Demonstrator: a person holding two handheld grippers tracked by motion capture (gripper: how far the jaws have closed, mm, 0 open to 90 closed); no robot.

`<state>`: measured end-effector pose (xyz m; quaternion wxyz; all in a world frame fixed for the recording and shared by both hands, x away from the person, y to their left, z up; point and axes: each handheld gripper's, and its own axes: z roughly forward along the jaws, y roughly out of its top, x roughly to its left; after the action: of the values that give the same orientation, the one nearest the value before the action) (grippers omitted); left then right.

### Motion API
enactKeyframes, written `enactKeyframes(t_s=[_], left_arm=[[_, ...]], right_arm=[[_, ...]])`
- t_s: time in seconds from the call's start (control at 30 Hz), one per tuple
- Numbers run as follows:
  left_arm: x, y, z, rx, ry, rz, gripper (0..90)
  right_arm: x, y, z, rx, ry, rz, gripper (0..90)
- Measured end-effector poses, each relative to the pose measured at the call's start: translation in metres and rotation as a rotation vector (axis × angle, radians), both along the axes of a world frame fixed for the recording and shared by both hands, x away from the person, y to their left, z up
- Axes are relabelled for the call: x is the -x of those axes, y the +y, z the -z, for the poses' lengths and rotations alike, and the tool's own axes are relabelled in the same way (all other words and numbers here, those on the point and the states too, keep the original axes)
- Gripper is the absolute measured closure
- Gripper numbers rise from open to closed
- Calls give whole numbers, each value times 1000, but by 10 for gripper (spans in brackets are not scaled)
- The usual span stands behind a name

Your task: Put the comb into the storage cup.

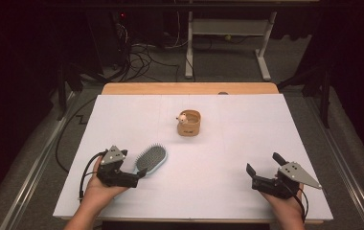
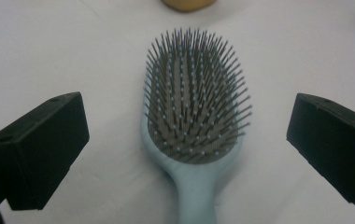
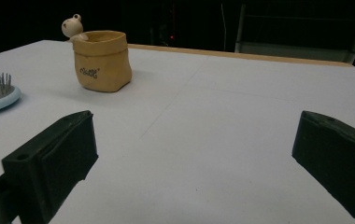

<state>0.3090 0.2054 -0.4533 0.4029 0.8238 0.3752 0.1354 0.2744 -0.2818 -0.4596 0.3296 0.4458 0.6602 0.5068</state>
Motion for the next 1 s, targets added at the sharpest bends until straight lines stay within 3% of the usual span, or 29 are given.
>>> enactKeyframes(t_s=[0.2, 0.3, 0.53, 0.77, 1.0], left_arm=[[-5, -9, -7, -62, 28, -7, 0], [-11, -14, -10, -120, 41, -10, 0], [-22, -25, -13, -168, 108, 25, 0], [-37, -35, -7, -223, 175, 35, 0], [-46, -47, -6, -275, 212, 55, 8]], right_arm=[[-1, -1, 0, -4, 3, 1, 5], [0, -2, 0, -8, 3, 3, 5], [0, -2, -2, -11, -3, 3, 4], [1, -3, -3, -12, -11, 1, 4], [1, -3, -3, -11, -13, 3, 4]])
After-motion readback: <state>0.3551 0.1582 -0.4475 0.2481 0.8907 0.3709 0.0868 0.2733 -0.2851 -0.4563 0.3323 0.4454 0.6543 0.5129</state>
